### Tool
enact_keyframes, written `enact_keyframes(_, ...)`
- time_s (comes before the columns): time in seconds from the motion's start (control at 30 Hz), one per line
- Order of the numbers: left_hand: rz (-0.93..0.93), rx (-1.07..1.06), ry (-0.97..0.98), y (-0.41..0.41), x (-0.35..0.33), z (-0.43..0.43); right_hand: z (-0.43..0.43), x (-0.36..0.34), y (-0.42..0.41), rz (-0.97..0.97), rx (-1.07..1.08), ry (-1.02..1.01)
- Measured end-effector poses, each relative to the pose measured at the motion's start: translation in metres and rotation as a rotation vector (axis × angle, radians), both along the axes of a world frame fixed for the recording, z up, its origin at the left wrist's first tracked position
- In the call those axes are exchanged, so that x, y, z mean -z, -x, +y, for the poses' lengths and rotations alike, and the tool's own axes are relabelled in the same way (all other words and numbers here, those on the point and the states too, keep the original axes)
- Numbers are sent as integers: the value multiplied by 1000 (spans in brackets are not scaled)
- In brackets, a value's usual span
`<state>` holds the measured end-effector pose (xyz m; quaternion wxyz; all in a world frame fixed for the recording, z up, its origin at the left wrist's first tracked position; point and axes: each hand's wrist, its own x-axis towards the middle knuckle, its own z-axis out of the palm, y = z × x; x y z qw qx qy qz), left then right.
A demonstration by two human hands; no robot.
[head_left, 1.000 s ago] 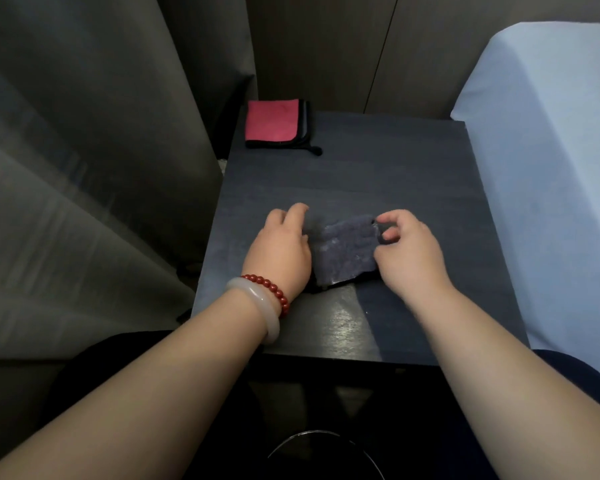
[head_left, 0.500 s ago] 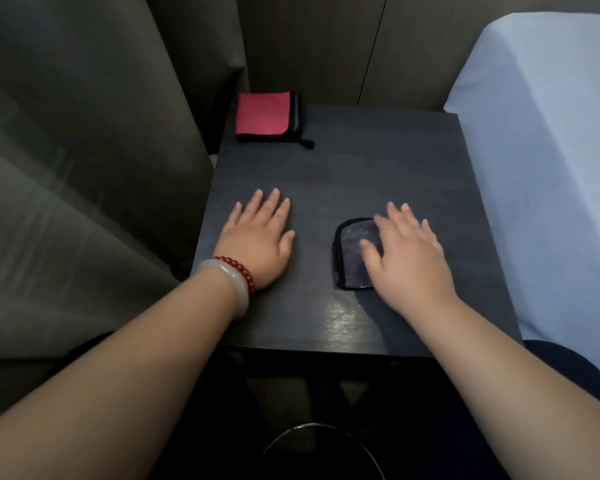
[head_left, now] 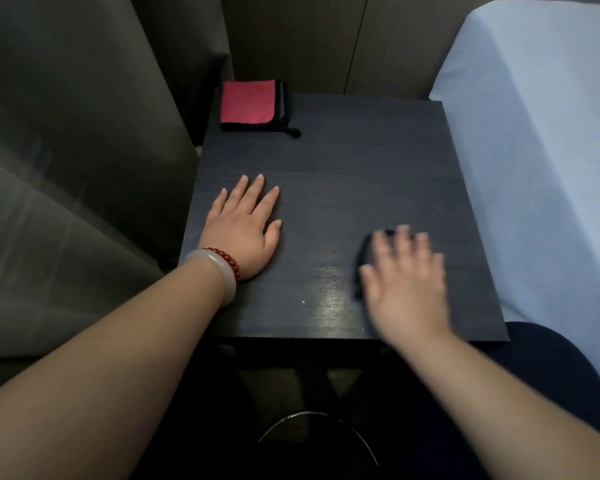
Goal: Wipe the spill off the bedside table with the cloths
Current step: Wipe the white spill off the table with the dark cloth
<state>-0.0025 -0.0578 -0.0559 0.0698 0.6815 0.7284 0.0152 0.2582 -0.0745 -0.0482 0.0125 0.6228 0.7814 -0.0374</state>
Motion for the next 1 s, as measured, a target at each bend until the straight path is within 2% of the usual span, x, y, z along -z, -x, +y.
enact_keyframes(0.13, 10, 4, 19, 0, -1, 0, -74, 1, 50, 112, -502, 71)
enact_keyframes(0.23, 14, 2, 16, -1, -1, 0, -71, -2, 18, 168, -589, 121)
enact_keyframes(0.3, 8, 2, 11, -1, -1, 1, -60, -8, -10, 297, -516, 97)
enact_keyframes(0.37, 4, 2, 4, 0, 0, 1, -43, -17, -36, 434, -258, 51)
enact_keyframes(0.43, 0, 1, -1, 0, 0, 1, -26, -18, -52, 373, 26, 65)
enact_keyframes(0.5, 3, 2, -3, -1, 0, 1, -19, -10, -44, 177, 143, 68)
enact_keyframes(0.6, 7, 3, -15, 0, 2, 0, -40, -2, 16, 80, -107, 17)
enact_keyframes(0.7, 5, 6, -7, 0, 2, 0, -75, 1, 73, 115, -475, 68)
enact_keyframes(0.77, 10, 7, -8, 0, 2, 0, -81, -1, 83, 151, -580, 110)
enact_keyframes(0.87, 5, 5, -15, 0, 2, 0, -62, 1, 53, 144, -533, 106)
enact_keyframes(0.93, -2, 6, -11, 1, 1, 0, -38, 1, 13, 112, -355, 72)
enact_keyframes(1.0, -3, 9, -16, 0, 1, 0, -11, -1, -33, 84, -88, 88)
